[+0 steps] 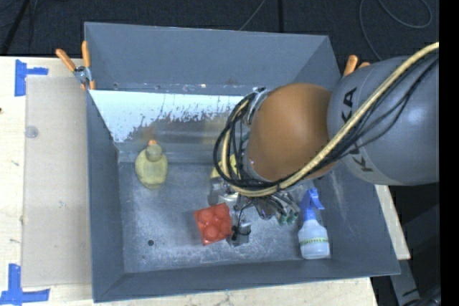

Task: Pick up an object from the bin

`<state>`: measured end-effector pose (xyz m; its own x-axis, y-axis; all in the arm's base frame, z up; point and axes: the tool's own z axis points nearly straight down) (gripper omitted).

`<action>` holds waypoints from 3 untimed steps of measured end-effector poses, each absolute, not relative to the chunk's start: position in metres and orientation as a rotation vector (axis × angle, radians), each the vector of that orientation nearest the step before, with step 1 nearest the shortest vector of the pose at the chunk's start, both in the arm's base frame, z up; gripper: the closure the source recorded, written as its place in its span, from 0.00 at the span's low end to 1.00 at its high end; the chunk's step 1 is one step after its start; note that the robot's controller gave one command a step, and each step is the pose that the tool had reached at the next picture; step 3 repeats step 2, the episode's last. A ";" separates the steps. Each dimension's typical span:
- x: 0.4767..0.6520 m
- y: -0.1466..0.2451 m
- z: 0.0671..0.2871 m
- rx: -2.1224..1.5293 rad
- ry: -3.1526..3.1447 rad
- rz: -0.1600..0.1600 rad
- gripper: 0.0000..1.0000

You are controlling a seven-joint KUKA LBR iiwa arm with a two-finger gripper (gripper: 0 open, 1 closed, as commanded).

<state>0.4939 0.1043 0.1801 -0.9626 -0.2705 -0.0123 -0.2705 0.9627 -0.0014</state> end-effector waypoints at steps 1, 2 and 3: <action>0.485 0.105 0.179 -0.422 3.136 -0.002 1.00; 0.491 0.106 0.243 -0.423 3.116 0.000 1.00; 0.491 0.106 0.243 -0.423 3.116 0.000 1.00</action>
Offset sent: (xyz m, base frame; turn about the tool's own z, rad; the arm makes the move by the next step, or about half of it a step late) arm 0.0014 0.0020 0.1499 0.0004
